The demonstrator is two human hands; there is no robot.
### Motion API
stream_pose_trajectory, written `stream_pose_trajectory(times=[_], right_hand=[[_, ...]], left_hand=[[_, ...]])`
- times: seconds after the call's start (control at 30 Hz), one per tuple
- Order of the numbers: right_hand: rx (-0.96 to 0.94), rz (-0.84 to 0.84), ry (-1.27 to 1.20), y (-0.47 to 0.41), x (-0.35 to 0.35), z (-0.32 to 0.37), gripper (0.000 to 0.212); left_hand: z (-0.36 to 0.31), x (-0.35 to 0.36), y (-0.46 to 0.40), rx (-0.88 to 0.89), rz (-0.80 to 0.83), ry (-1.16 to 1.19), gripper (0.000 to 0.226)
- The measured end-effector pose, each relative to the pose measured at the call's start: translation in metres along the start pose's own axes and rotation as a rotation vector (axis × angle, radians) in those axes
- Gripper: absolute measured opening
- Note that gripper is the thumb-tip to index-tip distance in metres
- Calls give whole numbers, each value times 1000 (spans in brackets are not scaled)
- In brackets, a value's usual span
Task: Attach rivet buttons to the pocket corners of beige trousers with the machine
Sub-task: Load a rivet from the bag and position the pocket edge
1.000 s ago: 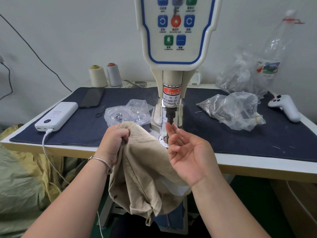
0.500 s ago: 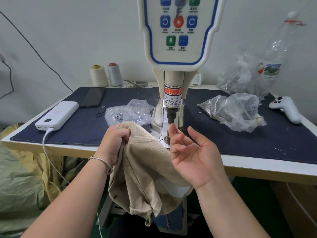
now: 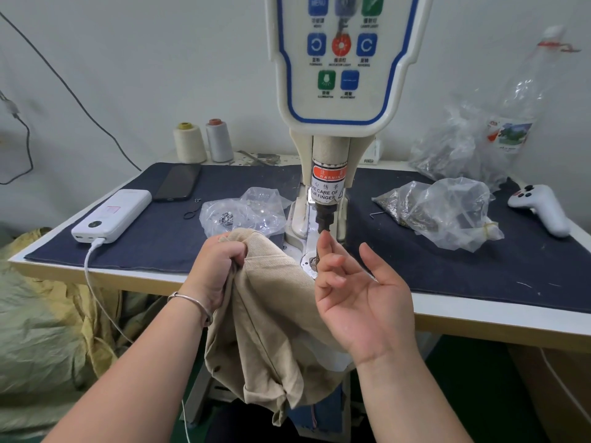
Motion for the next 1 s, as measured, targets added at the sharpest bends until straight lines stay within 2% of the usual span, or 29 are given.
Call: stream_pose_trajectory(times=[0.5, 0.7, 0.87, 0.93, 1.0], right_hand=[[30, 113, -38, -1, -3, -2, 50], [31, 120, -25, -2, -5, -2, 46], [-56, 22, 155, 4, -15, -2, 33], [-85, -21, 289, 13, -18, -6, 24], [-112, 19, 503, 24, -15, -15, 11]], left_hand=[[-2, 2, 1, 11, 18, 7, 25], [-1, 0, 0, 6, 18, 1, 23], [0, -1, -2, 5, 10, -13, 22], [0, -2, -1, 2, 8, -13, 23], [-1, -2, 1, 3, 13, -18, 24]])
Point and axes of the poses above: each hand's wrist, its own y-axis away from the middle knuckle, its own x-axis out of the palm, z = x × y, the point moved 4 cm from there along -y, towards the middle knuckle, and after that the axes turned 14 degrees about -x, right-handed, at the moved point
